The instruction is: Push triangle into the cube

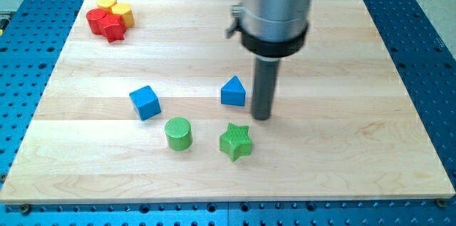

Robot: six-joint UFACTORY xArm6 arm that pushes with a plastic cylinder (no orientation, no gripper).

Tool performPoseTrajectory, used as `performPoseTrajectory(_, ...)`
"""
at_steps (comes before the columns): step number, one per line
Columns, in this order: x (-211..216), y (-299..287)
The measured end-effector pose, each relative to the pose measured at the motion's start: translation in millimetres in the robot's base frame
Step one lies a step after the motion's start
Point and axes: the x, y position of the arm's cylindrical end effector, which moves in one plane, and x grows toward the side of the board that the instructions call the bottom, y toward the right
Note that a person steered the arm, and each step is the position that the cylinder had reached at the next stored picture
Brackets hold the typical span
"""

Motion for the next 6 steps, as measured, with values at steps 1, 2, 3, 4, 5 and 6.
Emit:
performPoseTrajectory(1,-30,-16)
performPoseTrajectory(2,-30,-86)
performPoseTrajectory(3,-28,-144)
performPoseTrajectory(4,-28,-155)
performPoseTrajectory(5,-17,-139)
performPoseTrajectory(6,18,-159)
